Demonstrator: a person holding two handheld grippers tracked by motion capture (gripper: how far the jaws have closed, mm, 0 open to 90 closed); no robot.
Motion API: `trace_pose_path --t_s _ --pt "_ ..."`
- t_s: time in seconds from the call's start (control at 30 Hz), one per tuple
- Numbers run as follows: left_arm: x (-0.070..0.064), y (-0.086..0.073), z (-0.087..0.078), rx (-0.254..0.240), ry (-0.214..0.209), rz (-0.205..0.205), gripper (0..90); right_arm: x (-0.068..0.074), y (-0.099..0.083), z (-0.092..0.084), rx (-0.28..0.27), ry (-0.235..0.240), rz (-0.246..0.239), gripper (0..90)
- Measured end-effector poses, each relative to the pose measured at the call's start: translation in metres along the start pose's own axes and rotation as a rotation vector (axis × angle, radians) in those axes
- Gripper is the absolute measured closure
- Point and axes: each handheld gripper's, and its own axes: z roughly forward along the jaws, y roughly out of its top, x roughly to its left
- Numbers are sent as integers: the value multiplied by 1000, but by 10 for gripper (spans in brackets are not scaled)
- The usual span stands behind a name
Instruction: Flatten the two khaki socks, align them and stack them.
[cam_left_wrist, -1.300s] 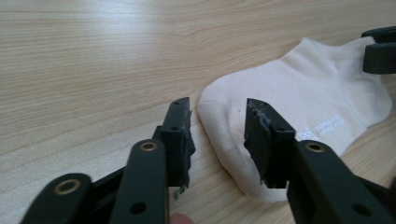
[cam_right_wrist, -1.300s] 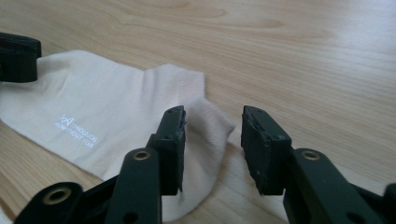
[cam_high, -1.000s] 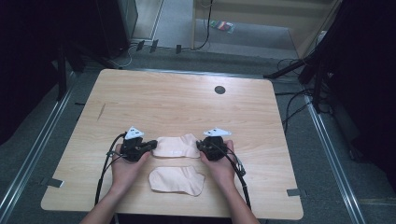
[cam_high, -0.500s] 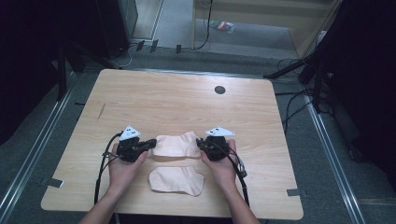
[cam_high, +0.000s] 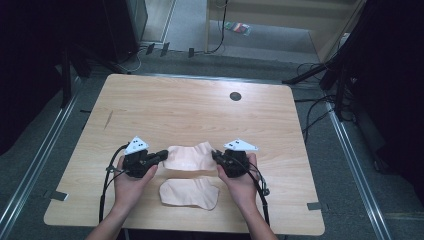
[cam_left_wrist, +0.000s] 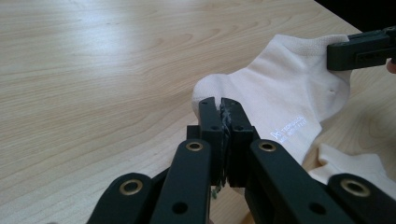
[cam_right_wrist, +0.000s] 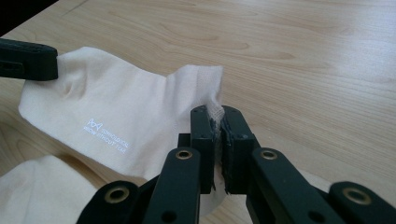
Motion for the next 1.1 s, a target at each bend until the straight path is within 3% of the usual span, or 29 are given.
trace_pose_path --t_s 0.47,1.1 --pt "-11 -7 -14 13 -15 26 898 6 -10 -20 -3 12 2 854" --pt "-26 -34 -34 68 -39 47 897 23 -40 -42 24 65 9 853"
